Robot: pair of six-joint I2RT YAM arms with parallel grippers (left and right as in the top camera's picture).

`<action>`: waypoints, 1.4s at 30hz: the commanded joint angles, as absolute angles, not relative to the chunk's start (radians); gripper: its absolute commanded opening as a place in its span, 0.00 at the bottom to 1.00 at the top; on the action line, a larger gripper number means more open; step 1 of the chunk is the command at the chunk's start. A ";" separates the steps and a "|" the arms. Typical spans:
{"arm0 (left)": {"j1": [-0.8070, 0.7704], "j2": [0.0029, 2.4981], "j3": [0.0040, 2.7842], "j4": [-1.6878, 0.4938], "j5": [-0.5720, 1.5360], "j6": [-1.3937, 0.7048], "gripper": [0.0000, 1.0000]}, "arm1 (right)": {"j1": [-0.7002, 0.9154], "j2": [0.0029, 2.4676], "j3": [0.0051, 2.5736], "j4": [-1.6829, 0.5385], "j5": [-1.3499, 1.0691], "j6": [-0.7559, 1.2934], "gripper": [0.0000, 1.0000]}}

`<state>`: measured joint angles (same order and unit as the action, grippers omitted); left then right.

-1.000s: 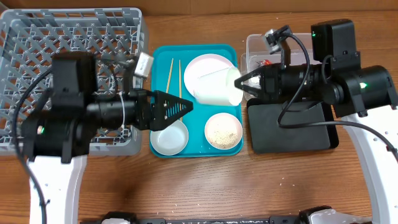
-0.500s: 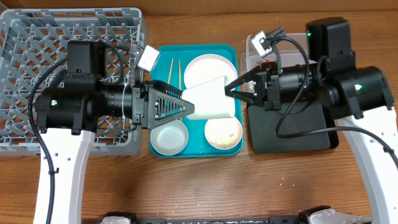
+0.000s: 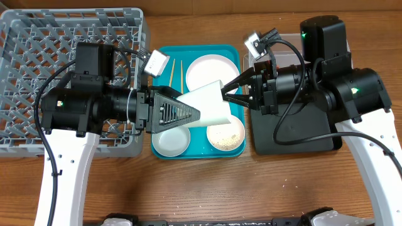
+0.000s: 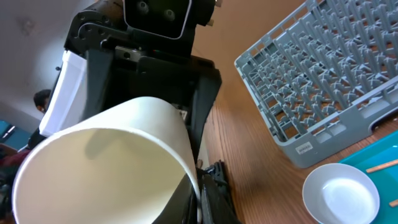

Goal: Sort waste into correct bins and load items into the dishwasher
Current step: 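Hand the white cup from the right gripper to the left gripper, then place the white cup upside down in the dish rack with the left gripper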

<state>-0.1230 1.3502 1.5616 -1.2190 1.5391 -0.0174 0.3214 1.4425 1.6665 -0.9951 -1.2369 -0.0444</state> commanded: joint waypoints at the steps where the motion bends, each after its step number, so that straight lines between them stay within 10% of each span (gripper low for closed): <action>1: -0.138 1.333 1.565 -1.222 1.581 -0.003 0.56 | 0.321 1.433 1.686 -0.991 -1.225 -0.049 0.09; 4: -0.131 1.333 1.565 -1.222 1.561 -0.004 0.52 | 0.321 1.433 1.686 -1.002 -1.217 -0.049 0.70; 11: -0.076 1.308 1.567 -1.291 1.012 -0.112 0.43 | 0.269 1.379 1.686 -1.084 -0.891 0.007 0.98; 24: 0.146 1.296 1.555 -1.501 -0.035 -0.487 0.50 | 0.247 1.333 1.686 -1.365 -0.574 0.128 1.00; 42: 0.262 1.449 1.280 -1.193 -0.103 -0.452 0.57 | 0.247 1.333 1.683 -1.449 -0.565 0.128 1.00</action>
